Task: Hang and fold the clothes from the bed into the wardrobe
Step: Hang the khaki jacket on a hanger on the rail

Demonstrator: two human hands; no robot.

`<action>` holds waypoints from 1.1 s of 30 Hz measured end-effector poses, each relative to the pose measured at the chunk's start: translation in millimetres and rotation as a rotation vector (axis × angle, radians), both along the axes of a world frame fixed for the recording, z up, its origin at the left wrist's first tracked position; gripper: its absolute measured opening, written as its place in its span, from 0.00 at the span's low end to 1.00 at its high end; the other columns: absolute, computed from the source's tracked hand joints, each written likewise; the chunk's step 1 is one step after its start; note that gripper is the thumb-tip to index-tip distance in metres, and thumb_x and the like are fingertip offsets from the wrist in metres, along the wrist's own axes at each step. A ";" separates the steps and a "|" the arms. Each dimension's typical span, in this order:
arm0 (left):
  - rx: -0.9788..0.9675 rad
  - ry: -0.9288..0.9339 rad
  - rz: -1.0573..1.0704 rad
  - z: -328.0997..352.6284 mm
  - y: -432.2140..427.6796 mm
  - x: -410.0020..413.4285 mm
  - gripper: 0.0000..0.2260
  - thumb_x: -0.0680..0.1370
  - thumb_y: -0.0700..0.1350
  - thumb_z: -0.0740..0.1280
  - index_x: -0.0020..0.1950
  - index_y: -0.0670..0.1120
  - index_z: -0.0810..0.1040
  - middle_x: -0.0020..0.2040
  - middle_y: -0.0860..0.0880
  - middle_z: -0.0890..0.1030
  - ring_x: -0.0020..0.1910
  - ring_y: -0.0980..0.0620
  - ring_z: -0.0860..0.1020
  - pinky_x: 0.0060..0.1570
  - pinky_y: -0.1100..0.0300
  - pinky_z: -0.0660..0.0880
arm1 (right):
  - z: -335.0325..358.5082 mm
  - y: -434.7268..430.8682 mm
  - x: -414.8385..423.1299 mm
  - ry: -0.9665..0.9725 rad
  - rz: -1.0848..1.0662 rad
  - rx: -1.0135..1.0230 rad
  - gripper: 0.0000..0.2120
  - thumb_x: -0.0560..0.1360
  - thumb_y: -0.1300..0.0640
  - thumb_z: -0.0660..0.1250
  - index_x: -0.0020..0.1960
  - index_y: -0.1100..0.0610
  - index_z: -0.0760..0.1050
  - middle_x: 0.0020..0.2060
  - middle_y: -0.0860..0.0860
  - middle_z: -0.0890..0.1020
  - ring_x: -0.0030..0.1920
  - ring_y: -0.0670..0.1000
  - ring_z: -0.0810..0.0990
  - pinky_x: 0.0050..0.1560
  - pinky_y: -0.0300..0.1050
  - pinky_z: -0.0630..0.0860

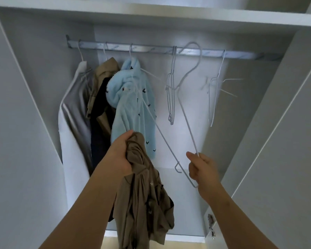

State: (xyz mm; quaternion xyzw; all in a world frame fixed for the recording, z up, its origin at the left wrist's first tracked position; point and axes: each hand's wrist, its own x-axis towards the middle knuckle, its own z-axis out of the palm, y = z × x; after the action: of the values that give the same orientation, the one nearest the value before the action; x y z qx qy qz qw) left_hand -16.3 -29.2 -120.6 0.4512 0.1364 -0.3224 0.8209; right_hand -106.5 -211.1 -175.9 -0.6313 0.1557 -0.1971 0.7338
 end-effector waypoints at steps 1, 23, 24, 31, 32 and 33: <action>0.000 -0.029 -0.029 1.2 -3.6 -1.5 0.14 0.78 0.55 0.60 0.39 0.46 0.70 0.34 0.52 0.67 0.32 0.57 0.66 0.42 0.62 0.70 | 1.9 -1.4 -5.2 -0.010 0.034 -0.037 0.25 0.74 0.61 0.66 0.22 0.52 0.63 0.18 0.47 0.62 0.20 0.44 0.59 0.24 0.33 0.62; 0.678 -0.837 -0.150 21.6 -43.8 -1.5 0.11 0.79 0.50 0.62 0.56 0.45 0.76 0.45 0.47 0.79 0.44 0.51 0.77 0.49 0.63 0.74 | 44.8 -32.1 -8.7 -0.111 0.043 0.494 0.09 0.76 0.50 0.64 0.42 0.54 0.75 0.25 0.49 0.76 0.21 0.45 0.70 0.23 0.35 0.68; 0.661 -0.826 -0.170 21.3 -41.9 -2.0 0.12 0.79 0.50 0.63 0.57 0.45 0.76 0.46 0.48 0.79 0.47 0.50 0.77 0.50 0.63 0.74 | 45.9 -33.1 -7.5 -0.146 0.009 0.560 0.12 0.77 0.48 0.62 0.41 0.54 0.75 0.23 0.48 0.73 0.20 0.44 0.67 0.21 0.33 0.65; 0.435 -0.558 0.069 18.0 -19.2 7.4 0.20 0.79 0.50 0.61 0.67 0.41 0.70 0.57 0.43 0.77 0.53 0.46 0.76 0.56 0.56 0.72 | 39.3 -36.6 -6.9 -0.136 -0.132 0.550 0.18 0.78 0.53 0.55 0.30 0.54 0.64 0.17 0.47 0.64 0.16 0.45 0.58 0.18 0.32 0.52; 0.401 -0.530 0.118 20.4 -14.2 9.9 0.19 0.79 0.50 0.61 0.67 0.41 0.70 0.55 0.44 0.76 0.50 0.48 0.77 0.53 0.57 0.72 | 35.6 -38.7 -8.0 -0.123 -0.154 0.531 0.17 0.77 0.54 0.55 0.29 0.55 0.63 0.17 0.47 0.63 0.16 0.45 0.57 0.18 0.32 0.51; 0.368 -0.508 0.159 22.7 -9.3 12.4 0.19 0.80 0.49 0.61 0.67 0.42 0.70 0.54 0.44 0.76 0.46 0.49 0.76 0.51 0.57 0.72 | 31.5 -40.8 -9.1 -0.111 -0.171 0.505 0.17 0.76 0.55 0.54 0.29 0.55 0.61 0.16 0.47 0.62 0.16 0.45 0.56 0.18 0.32 0.51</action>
State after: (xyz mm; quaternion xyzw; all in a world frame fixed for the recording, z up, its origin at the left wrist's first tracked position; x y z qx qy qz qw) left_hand -3.9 -38.5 -97.9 0.6460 0.0180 -0.1042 0.7560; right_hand -115.5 -251.9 -144.4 -0.4008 0.2123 -0.2477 0.8561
